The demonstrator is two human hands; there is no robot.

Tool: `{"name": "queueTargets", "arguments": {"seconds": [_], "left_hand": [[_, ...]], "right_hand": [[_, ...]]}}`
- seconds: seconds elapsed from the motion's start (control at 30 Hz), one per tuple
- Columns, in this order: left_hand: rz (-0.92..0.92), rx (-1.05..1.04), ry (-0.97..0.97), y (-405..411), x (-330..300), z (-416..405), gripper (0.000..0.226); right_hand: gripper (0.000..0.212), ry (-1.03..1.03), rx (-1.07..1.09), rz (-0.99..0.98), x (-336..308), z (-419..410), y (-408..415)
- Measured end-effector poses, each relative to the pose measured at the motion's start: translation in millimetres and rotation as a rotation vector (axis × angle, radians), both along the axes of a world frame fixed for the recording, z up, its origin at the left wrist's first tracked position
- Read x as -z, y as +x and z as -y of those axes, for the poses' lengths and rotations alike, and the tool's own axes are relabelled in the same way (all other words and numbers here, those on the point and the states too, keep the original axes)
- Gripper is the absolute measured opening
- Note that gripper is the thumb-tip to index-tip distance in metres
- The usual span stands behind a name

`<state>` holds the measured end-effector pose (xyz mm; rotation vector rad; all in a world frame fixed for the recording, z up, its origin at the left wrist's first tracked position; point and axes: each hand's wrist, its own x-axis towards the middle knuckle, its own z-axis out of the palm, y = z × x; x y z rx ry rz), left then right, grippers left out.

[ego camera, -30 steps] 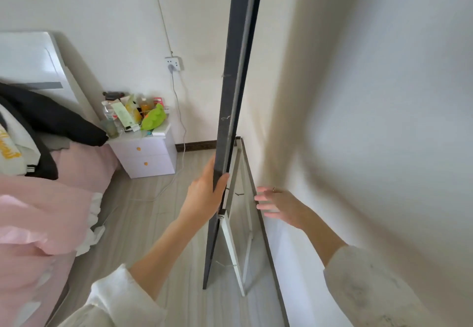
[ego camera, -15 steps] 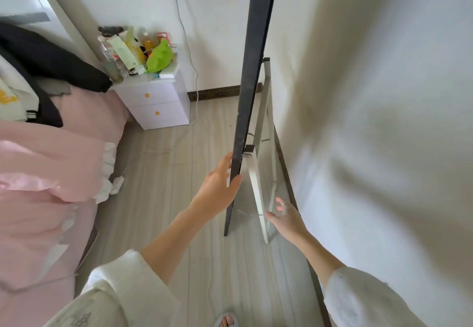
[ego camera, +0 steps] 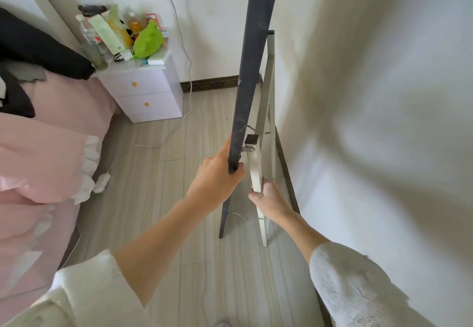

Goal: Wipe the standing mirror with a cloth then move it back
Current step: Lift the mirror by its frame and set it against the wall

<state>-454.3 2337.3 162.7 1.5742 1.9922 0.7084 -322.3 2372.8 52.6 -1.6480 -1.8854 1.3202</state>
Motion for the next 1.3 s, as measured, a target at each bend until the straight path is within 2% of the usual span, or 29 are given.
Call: {"name": "queueTargets", "arguments": {"seconds": [0.07,0.27,0.4,0.5,0.67,0.77,0.93,1.0,1.13,1.23,1.3], "left_hand": [[0.009,0.012,-0.013,7,-2,-2,0.028],[-0.026,0.139,-0.098,46,-10,-9,0.048],[-0.023,0.190,-0.065,76,-16,-14,0.048],[-0.010,0.176,-0.034,100,-16,-15,0.046],[-0.008,0.156,-0.054,120,-16,-17,0.044],[-0.013,0.166,-0.071,127,-17,-15,0.050],[-0.028,0.144,-0.121,127,-20,-11,0.067],[-0.011,0.142,-0.145,127,-22,-11,0.067],[-0.021,0.127,-0.143,130,-21,-14,0.055],[-0.060,0.130,-0.169,129,-19,-13,0.066],[-0.086,0.147,-0.177,129,-20,-12,0.071]], "right_hand": [[0.012,0.033,0.010,0.014,-2,-2,9],[0.018,-0.009,0.074,0.017,-5,-6,47],[0.016,-0.013,0.075,0.047,-7,-14,75],[0.013,-0.029,0.048,0.059,-7,-19,97],[0.033,-0.016,0.030,0.056,-11,-21,118],[0.028,-0.019,0.018,0.054,-11,-21,124],[0.034,-0.006,-0.031,0.085,-12,-19,125],[0.034,-0.001,-0.056,0.097,-14,-20,128],[0.031,-0.009,-0.077,0.129,-19,-21,132],[0.028,-0.013,-0.070,0.145,-21,-20,134],[0.015,-0.025,-0.115,0.177,-23,-21,135]]}}
